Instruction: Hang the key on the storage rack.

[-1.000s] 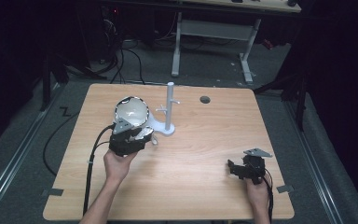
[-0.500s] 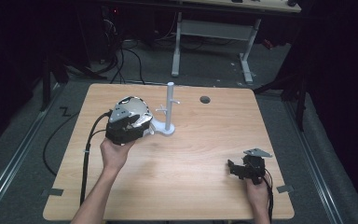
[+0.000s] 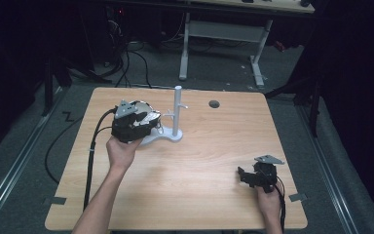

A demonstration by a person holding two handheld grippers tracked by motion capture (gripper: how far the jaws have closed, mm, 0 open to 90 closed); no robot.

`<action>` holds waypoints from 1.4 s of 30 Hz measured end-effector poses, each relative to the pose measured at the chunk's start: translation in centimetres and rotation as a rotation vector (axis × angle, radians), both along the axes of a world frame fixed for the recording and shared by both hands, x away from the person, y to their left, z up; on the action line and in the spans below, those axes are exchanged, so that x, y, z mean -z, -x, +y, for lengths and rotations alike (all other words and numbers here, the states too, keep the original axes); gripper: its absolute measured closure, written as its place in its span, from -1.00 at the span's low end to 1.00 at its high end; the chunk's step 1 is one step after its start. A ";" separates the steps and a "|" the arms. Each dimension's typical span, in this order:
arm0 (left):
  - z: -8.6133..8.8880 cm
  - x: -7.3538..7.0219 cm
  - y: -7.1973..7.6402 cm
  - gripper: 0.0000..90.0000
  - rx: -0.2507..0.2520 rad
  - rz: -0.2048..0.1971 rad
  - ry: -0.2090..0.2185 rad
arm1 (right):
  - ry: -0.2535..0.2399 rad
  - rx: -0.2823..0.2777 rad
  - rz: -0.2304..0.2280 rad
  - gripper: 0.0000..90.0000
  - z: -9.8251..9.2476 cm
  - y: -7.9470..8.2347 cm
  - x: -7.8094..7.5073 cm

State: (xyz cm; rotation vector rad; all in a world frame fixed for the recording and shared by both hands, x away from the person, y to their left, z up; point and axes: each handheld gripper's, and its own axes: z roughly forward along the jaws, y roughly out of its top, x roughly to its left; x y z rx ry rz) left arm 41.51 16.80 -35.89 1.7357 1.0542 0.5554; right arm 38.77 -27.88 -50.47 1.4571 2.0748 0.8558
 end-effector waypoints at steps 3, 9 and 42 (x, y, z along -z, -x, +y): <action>0.1 -0.2 -0.3 0.12 -0.005 -0.002 0.014 | -0.001 -0.002 0.000 -0.69 0.0 0.0 0.0; 0.0 -0.7 -0.9 0.12 -0.007 -0.005 0.016 | -0.001 -0.002 0.000 -0.69 0.0 0.0 0.0; -1.8 -0.9 -1.8 0.12 0.030 -0.022 0.065 | 0.000 -0.002 0.000 -0.69 0.0 0.0 0.0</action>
